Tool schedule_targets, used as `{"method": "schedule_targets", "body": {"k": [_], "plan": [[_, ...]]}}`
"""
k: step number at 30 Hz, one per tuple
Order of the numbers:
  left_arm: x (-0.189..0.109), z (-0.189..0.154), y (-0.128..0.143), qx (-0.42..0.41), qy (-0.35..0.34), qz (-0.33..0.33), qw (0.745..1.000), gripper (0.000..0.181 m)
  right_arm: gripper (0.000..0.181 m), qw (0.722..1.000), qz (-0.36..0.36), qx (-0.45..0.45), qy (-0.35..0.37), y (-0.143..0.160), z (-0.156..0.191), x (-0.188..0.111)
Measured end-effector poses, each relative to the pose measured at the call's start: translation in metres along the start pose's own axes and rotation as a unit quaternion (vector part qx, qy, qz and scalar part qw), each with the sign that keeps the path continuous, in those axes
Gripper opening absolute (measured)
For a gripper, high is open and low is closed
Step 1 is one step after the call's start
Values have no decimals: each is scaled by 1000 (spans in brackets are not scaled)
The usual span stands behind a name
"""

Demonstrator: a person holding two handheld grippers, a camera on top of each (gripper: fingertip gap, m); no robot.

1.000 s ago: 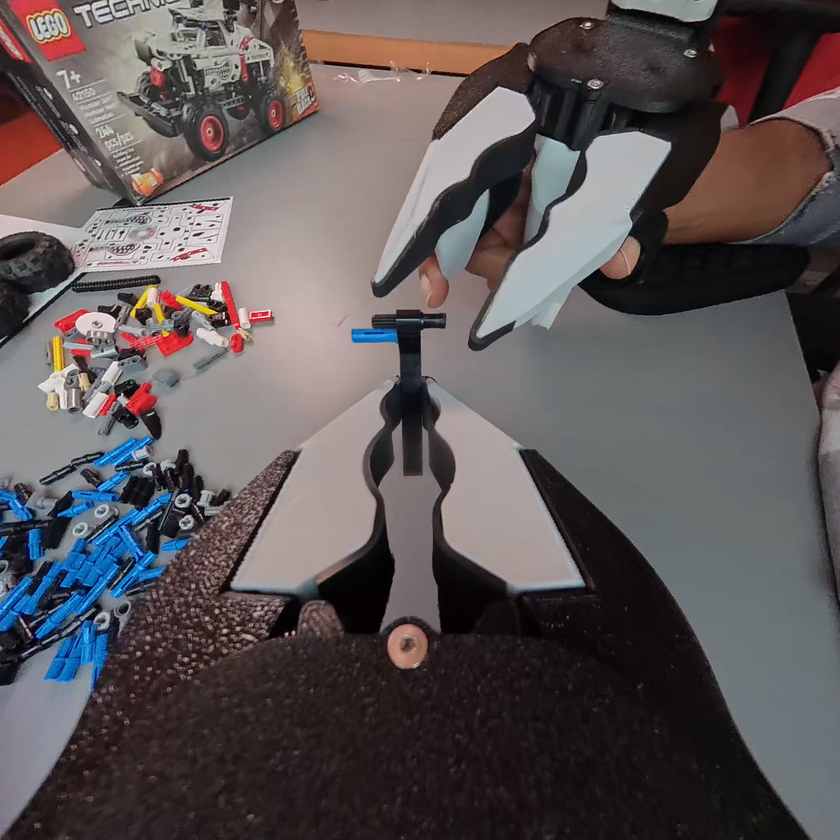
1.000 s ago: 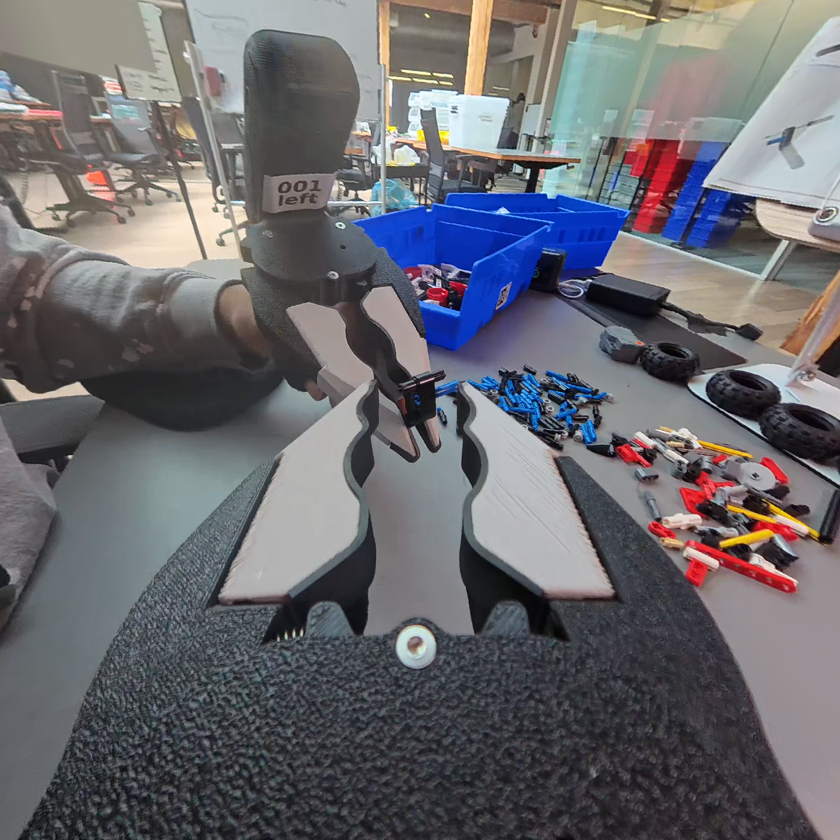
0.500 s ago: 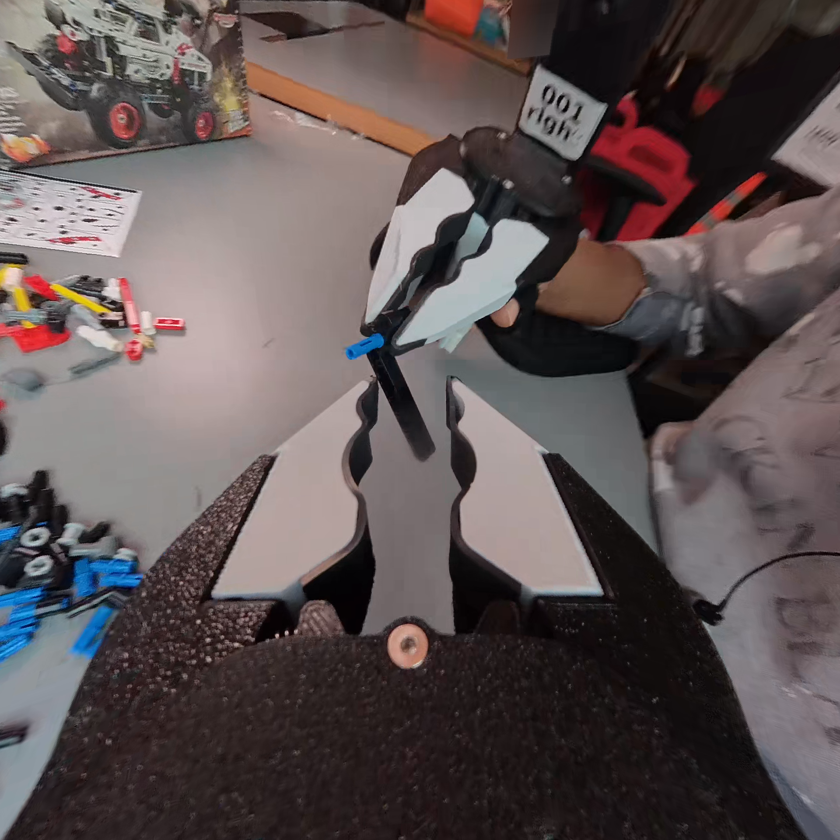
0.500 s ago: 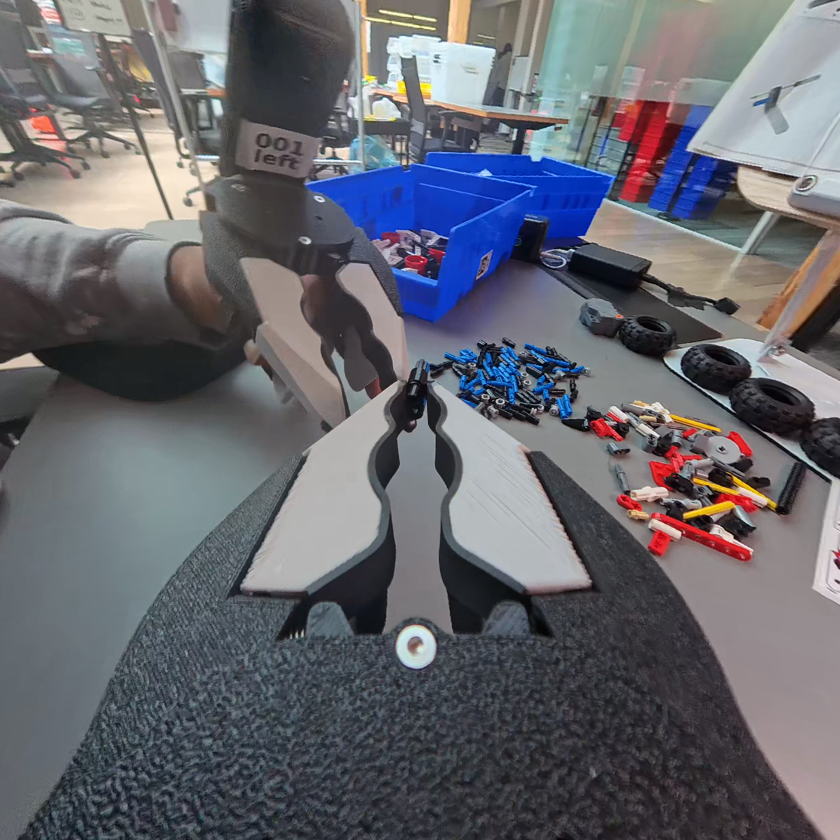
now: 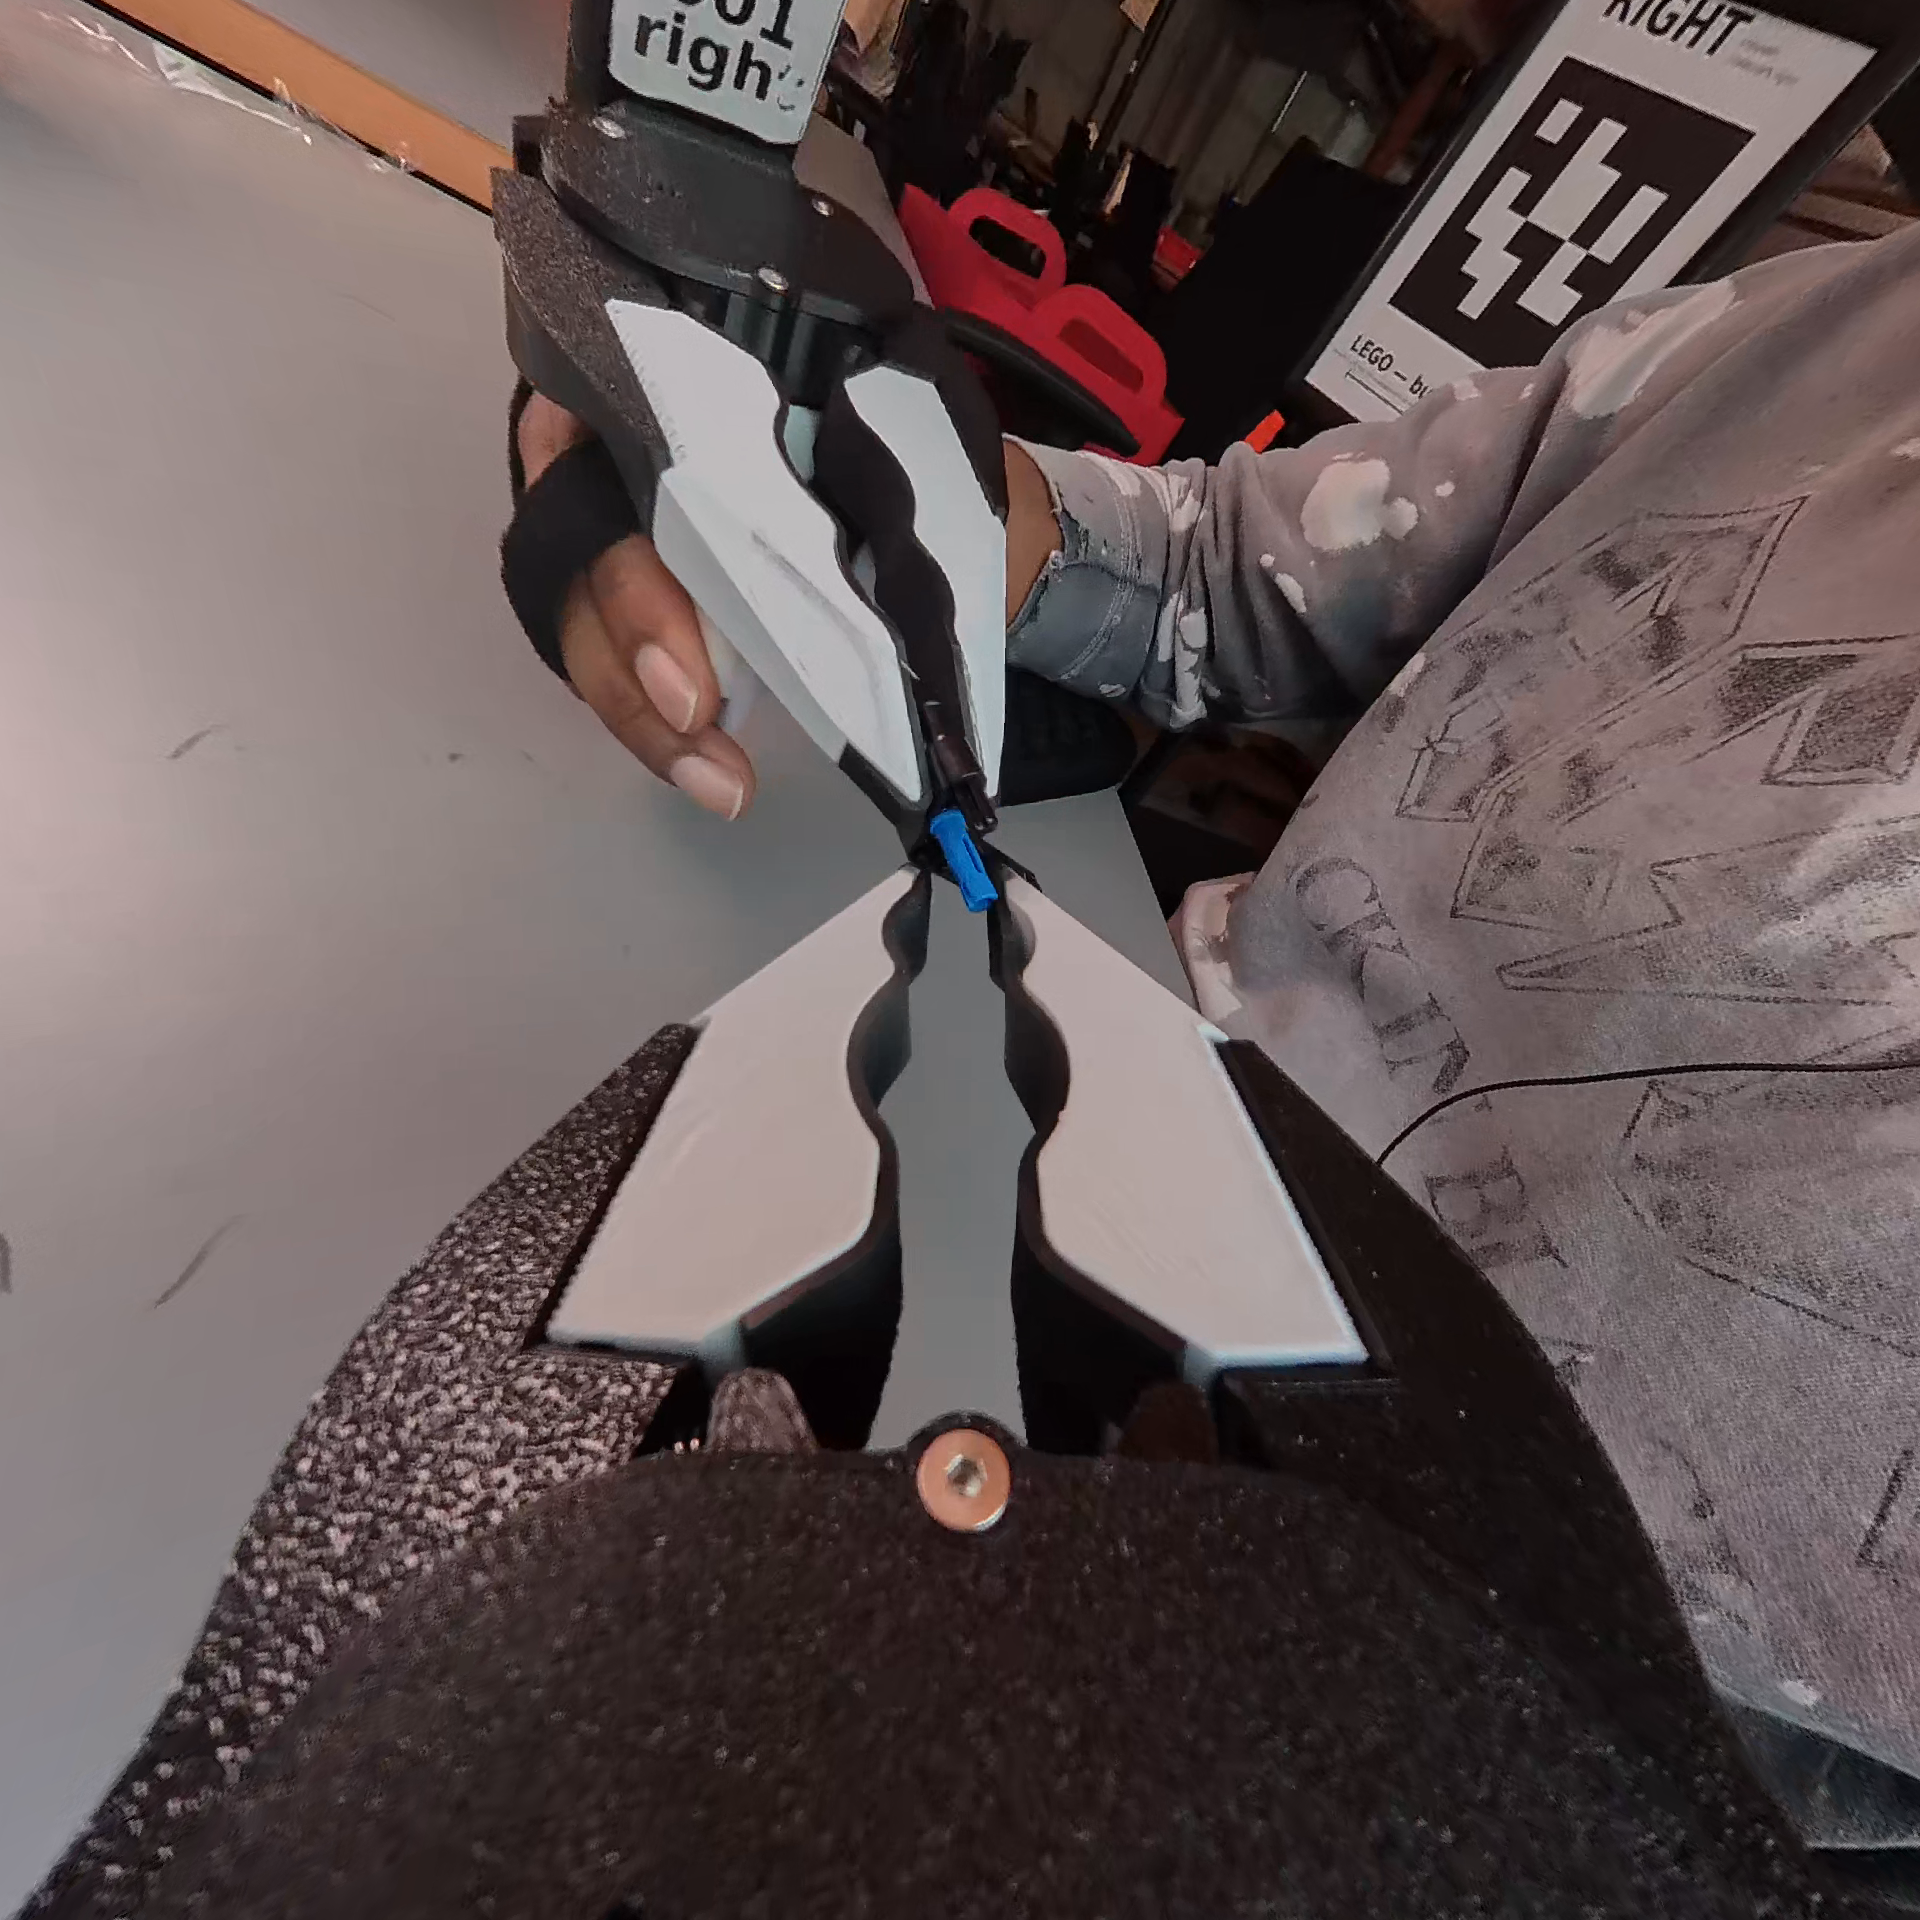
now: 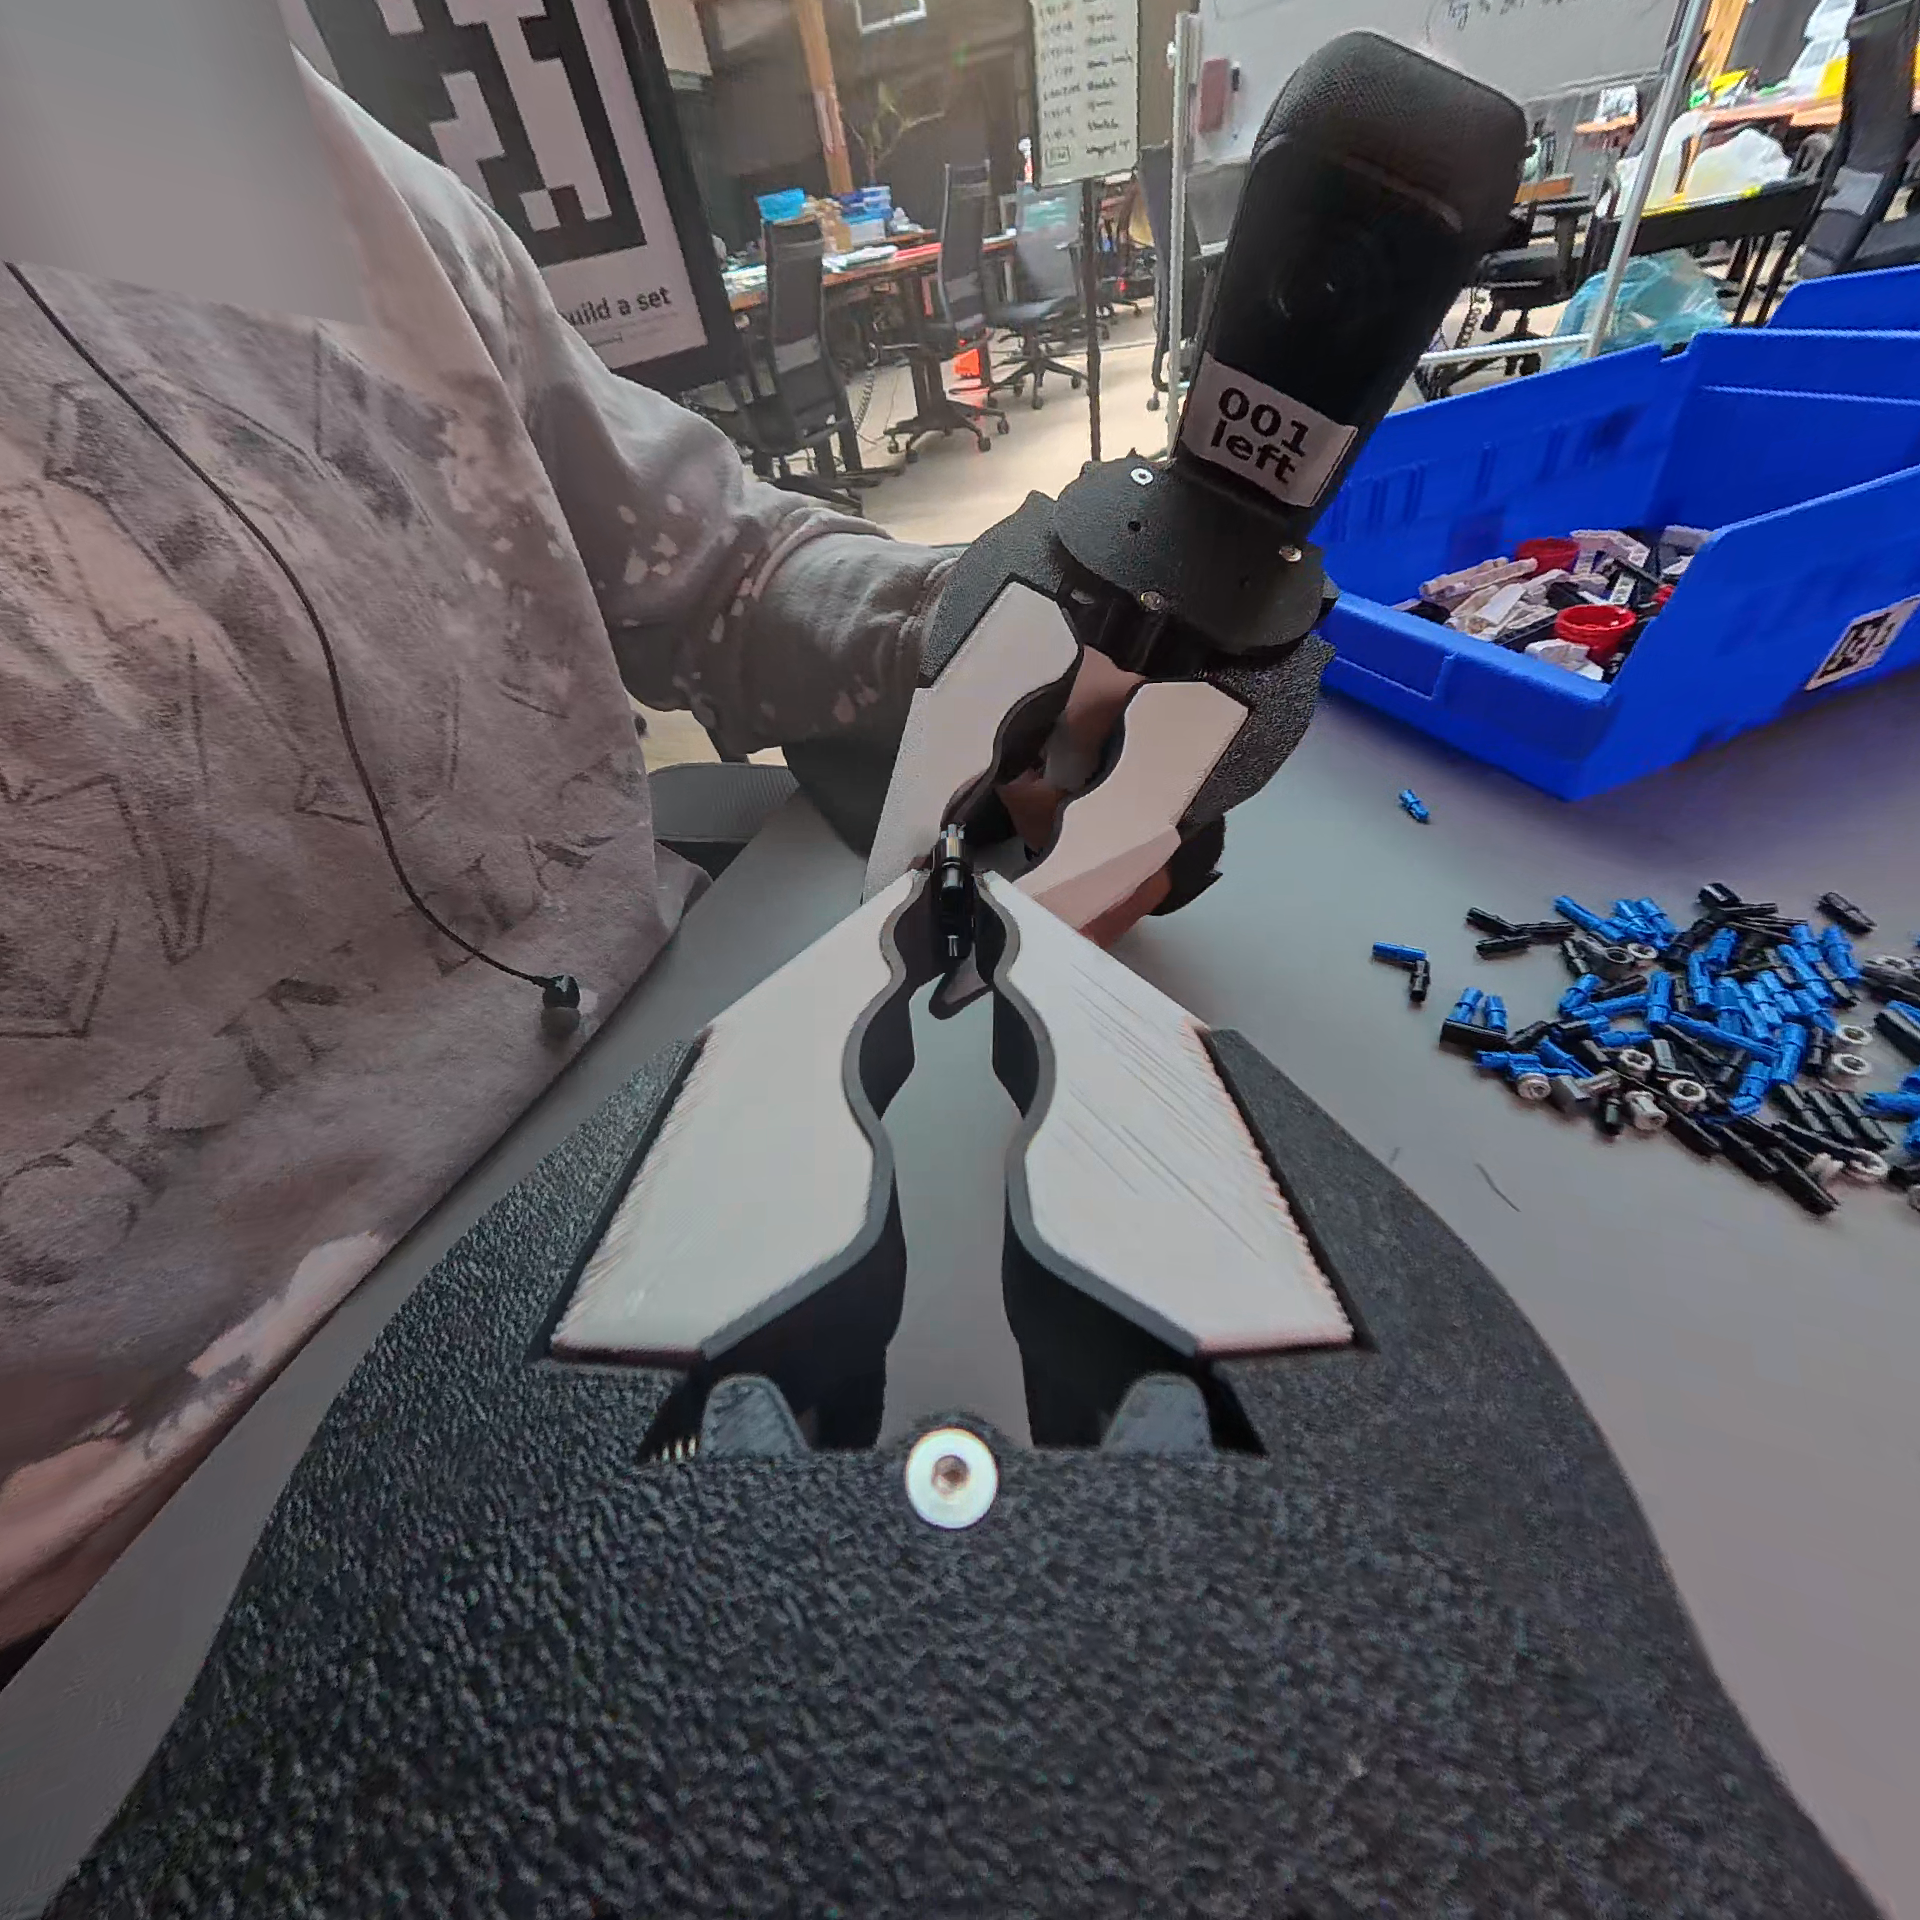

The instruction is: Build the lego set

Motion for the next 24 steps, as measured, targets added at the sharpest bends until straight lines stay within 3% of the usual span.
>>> {"method": "schedule_targets", "body": {"k": [5,9,13,17,24], "plan": [[-7,10,-6,-32,-23,-52,998,7,7,996,-49,28,64,1,-10,-12],[-18,24,-11,-81,-63,-116,988,0,14,982,-65,48,168,-2,-24,-21],[-31,30,-12,-101,-93,-160,977,0,13,968,-81,63,230,-5,-32,-29],[-39,34,-13,-99,-139,-181,969,0,26,965,-68,120,224,-1,-36,-27],[-50,48,-5,-93,-250,-138,954,0,17,948,35,153,278,23,-49,-20]]}}
Point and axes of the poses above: each gripper's, where its closed fingertips meet, x out along the fingers, y out of its underside, z = x × y across the jaws, the point moved 7 cm from there along -x, back along the fingers, and after that the axes turned 12 degrees about z, right-handed, at the moved point
